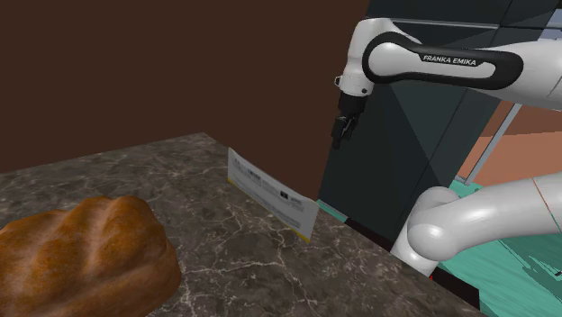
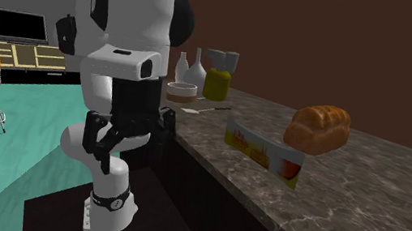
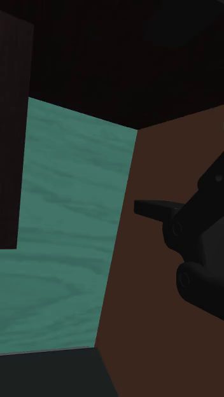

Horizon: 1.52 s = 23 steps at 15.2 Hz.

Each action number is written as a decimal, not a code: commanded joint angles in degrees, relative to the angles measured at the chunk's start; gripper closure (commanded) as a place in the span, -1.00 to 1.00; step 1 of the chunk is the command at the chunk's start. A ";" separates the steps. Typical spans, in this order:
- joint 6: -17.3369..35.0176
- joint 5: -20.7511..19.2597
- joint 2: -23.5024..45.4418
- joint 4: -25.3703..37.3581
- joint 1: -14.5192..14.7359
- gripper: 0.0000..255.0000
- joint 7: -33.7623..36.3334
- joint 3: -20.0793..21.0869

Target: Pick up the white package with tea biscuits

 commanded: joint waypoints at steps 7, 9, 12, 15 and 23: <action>-1.72 5.82 0.68 2.10 2.47 -1.00 9.55 7.74; -2.07 7.65 1.53 3.34 3.20 -1.00 12.75 10.27; -2.44 10.17 3.35 5.71 4.11 -1.00 17.55 14.04; -2.63 12.35 5.79 8.67 4.79 -1.00 22.38 17.77; -2.74 15.75 15.08 19.40 5.26 -1.00 35.59 27.90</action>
